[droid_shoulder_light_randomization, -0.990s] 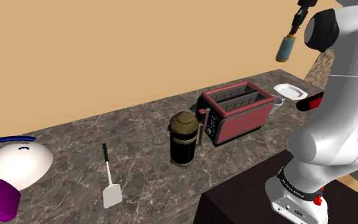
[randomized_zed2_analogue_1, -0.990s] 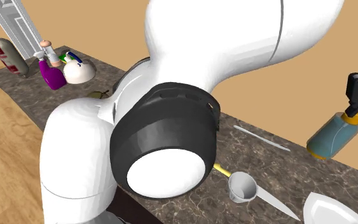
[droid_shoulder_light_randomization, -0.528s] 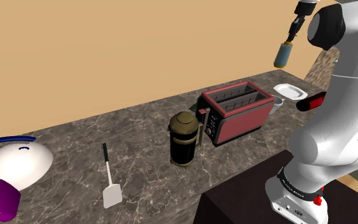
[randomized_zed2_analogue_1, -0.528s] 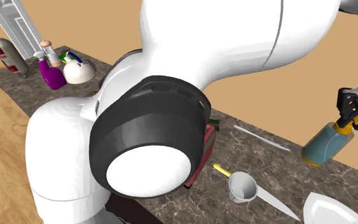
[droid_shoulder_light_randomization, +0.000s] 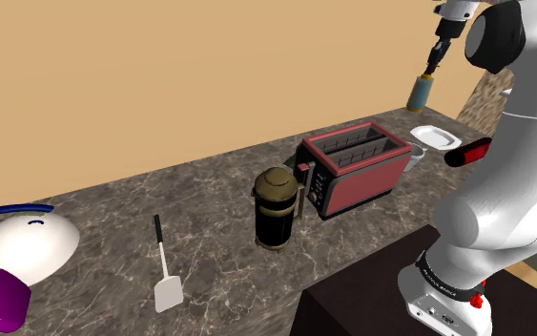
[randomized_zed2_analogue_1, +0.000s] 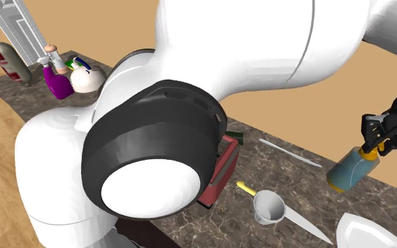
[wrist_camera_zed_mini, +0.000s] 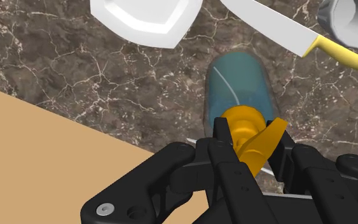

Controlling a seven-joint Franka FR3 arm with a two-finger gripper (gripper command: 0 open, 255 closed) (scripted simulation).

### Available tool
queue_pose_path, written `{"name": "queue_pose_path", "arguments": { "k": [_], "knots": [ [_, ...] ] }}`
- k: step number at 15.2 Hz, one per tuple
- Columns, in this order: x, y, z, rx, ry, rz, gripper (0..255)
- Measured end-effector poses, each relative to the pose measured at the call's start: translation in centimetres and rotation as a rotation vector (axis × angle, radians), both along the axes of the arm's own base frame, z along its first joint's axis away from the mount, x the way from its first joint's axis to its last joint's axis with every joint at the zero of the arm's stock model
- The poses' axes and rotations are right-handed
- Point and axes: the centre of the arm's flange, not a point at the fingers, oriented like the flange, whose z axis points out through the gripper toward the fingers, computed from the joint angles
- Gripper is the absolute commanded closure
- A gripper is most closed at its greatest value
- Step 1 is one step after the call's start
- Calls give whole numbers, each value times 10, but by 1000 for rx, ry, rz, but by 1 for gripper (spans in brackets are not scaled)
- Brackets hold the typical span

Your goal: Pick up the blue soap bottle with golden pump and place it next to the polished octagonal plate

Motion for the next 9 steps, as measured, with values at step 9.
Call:
{"name": "queue_pose_path", "arguments": {
  "k": [9],
  "knots": [
    [0,0,-46,0,0,0,255]
  ]
}}
